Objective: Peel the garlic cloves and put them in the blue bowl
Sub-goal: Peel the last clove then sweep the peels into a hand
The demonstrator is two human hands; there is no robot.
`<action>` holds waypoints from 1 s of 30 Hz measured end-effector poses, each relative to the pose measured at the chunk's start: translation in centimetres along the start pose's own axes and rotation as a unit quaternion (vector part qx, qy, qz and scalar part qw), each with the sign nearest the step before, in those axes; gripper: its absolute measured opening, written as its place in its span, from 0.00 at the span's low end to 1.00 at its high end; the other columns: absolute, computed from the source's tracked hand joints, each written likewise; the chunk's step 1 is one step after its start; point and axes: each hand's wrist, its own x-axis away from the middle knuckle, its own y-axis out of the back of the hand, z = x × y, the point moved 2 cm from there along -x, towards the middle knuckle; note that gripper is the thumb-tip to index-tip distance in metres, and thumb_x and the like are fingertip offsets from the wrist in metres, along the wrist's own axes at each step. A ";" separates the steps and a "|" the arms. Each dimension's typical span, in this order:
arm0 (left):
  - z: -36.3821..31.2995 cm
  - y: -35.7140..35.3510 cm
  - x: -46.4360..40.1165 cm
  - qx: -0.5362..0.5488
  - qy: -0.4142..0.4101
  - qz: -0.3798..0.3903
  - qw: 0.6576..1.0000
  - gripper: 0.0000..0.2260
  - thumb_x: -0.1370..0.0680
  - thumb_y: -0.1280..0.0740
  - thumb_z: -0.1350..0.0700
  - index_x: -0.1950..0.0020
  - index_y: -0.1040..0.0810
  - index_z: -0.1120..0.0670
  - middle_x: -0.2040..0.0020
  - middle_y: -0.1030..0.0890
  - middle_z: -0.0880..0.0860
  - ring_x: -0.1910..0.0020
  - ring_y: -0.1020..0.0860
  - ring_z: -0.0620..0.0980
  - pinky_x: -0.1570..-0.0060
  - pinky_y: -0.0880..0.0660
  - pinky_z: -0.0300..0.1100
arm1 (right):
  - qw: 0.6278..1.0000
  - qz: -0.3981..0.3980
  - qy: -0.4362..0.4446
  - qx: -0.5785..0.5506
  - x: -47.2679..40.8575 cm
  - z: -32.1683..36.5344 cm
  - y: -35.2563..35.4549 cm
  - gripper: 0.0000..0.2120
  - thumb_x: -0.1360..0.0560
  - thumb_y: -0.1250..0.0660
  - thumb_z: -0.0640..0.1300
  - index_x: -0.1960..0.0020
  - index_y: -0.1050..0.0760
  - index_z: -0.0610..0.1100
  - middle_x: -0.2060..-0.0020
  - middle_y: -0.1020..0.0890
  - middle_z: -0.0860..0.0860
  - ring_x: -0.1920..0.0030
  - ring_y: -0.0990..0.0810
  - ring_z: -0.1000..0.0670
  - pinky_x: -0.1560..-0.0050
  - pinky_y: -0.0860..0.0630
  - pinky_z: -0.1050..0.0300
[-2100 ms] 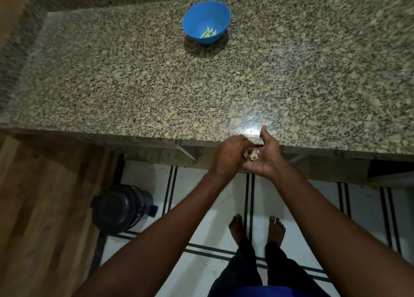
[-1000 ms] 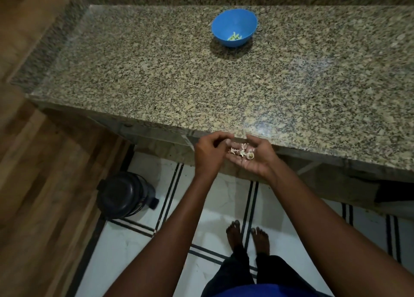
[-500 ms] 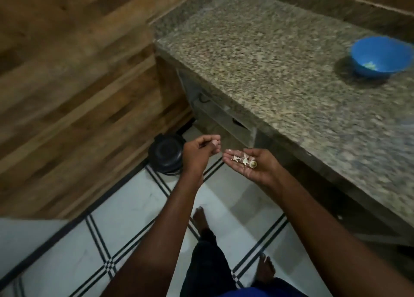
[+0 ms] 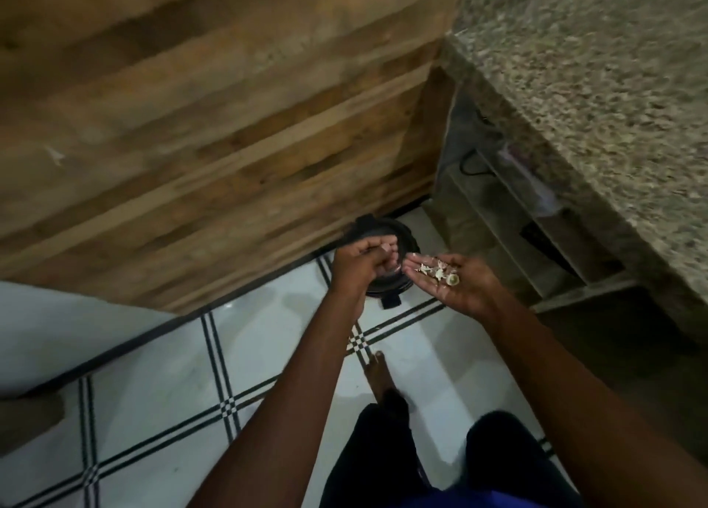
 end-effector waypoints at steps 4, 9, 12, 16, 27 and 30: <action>-1.0 3.6 -3.6 0.023 0.025 -0.008 0.999 0.07 0.20 0.34 0.67 0.44 0.18 0.64 0.54 0.15 0.57 0.56 0.17 0.48 0.54 0.19 0.37 | 1.000 -0.003 -0.015 0.003 -4.4 -0.2 -2.8 0.21 0.17 0.50 0.41 0.39 0.26 0.26 0.43 0.19 0.31 0.43 0.19 0.33 0.49 0.18 0.40; -1.2 6.6 -8.2 0.061 0.054 -0.036 0.996 0.06 0.19 0.34 0.66 0.48 0.17 0.62 0.55 0.15 0.56 0.56 0.17 0.50 0.53 0.18 0.38 | 0.999 -0.009 -0.023 0.025 -8.8 0.3 -4.7 0.20 0.23 0.44 0.39 0.39 0.26 0.26 0.43 0.19 0.31 0.46 0.17 0.33 0.52 0.16 0.42; -0.8 7.9 -10.6 0.061 0.069 -0.046 0.995 0.06 0.19 0.34 0.65 0.48 0.17 0.61 0.56 0.15 0.56 0.56 0.17 0.50 0.52 0.18 0.39 | 0.999 -0.022 -0.022 0.032 -11.4 0.7 -5.0 0.19 0.21 0.46 0.38 0.38 0.27 0.27 0.42 0.19 0.31 0.41 0.20 0.34 0.51 0.17 0.42; 1.1 9.2 -14.1 0.046 0.095 -0.067 0.992 0.05 0.20 0.32 0.63 0.47 0.17 0.61 0.54 0.15 0.57 0.56 0.17 0.51 0.54 0.18 0.39 | 0.996 -0.053 -0.031 0.058 -15.3 1.2 -4.5 0.19 0.17 0.49 0.39 0.40 0.27 0.27 0.46 0.17 0.32 0.42 0.20 0.35 0.46 0.18 0.43; 11.3 8.5 -26.7 -0.153 0.101 -0.080 0.980 0.12 0.22 0.32 0.68 0.52 0.14 0.52 0.51 0.14 0.53 0.52 0.17 0.51 0.46 0.19 0.46 | 0.982 -0.160 -0.030 0.097 -31.1 2.2 2.9 0.24 0.15 0.48 0.51 0.29 0.31 0.35 0.33 0.26 0.33 0.40 0.21 0.33 0.39 0.23 0.35; 16.5 9.2 -31.8 -0.218 0.104 -0.073 0.968 0.13 0.21 0.32 0.59 0.57 0.14 0.42 0.44 0.14 0.50 0.42 0.18 0.51 0.37 0.22 0.52 | 0.978 -0.148 -0.089 0.116 -35.9 2.7 5.2 0.37 0.21 0.53 0.67 0.20 0.43 0.46 0.23 0.37 0.40 0.24 0.40 0.33 0.25 0.46 0.31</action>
